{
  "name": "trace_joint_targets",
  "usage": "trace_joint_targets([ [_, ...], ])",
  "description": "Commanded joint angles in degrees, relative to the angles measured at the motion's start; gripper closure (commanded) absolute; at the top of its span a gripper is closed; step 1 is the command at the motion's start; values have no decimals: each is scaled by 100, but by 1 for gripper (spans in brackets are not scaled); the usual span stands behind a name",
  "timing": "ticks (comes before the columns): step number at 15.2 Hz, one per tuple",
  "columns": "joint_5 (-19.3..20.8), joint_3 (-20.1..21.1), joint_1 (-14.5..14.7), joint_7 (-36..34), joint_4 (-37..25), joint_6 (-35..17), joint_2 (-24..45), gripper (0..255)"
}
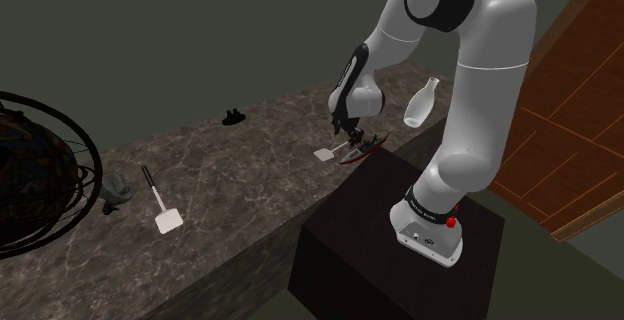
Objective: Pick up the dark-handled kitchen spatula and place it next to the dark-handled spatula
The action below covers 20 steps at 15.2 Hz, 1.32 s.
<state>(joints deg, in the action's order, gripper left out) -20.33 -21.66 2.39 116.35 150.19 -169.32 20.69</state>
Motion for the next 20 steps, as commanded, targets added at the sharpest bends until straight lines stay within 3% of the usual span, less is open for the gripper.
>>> trace_joint_targets([
  [1, -165, 242, -216, 139, -71, -134, 186, 0],
  [3, -271, 429, -386, 229, -127, -245, 337, 0],
  [10, -266, 429, -387, 225, -127, -244, 336, 0],
  [11, -266, 429, -387, 225, -127, -244, 336, 255],
  [20, -267, 430, -389, 226, -127, -245, 337, 255],
])
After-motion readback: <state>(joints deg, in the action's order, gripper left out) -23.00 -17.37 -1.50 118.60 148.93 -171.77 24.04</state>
